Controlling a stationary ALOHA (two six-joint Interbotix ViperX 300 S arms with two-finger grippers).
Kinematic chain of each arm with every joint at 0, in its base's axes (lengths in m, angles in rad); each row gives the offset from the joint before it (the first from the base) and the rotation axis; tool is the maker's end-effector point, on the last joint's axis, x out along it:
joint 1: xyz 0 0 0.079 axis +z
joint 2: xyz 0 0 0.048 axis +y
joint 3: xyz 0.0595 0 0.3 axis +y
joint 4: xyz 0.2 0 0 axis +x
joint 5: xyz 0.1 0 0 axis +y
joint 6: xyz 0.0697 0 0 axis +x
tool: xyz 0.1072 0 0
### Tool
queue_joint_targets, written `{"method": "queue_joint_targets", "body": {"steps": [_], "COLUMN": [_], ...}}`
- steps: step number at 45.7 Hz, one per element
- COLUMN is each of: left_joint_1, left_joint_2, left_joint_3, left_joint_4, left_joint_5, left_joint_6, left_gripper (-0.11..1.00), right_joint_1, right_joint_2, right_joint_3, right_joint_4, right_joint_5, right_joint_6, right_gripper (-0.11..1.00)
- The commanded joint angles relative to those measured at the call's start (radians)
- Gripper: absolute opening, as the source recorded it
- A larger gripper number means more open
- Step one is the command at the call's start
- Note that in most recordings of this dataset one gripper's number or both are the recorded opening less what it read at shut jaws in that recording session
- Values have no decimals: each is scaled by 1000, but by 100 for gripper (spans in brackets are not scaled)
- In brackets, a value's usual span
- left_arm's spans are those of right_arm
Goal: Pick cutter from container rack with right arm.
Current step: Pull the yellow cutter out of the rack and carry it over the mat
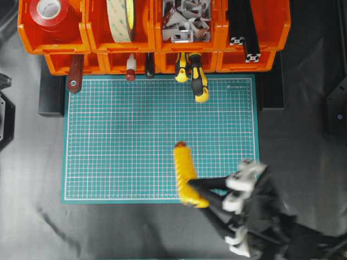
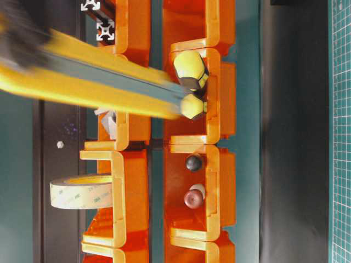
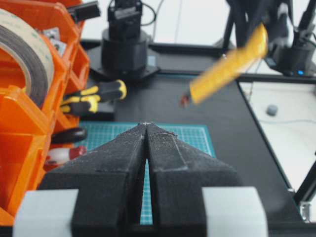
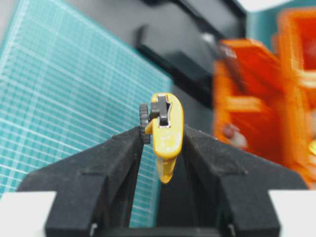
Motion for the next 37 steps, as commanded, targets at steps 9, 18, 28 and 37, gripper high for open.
{"method": "queue_joint_targets", "body": {"steps": [9,18,28,37], "left_joint_1": [-5,-5,-5,-6], "left_joint_2": [-3,5,3,5], "left_joint_3": [-34,-31,-32,-29], "left_joint_4": [3,3,3,3], "left_joint_5": [-6,-18,-34,-38], "left_joint_6": [-21,-34,-32,-34], "left_gripper": [0,0,0,0], "right_joint_1": [-121,-255,-410,-479], "right_joint_2": [34,41,89,149], "right_joint_3": [95,193,206,175], "right_joint_4": [-12,-51,-179,-215], "right_joint_5": [-354,-571,-729,-767], "right_joint_6": [-5,-9,-9,-9], "right_gripper": [27,27,27,27]}}
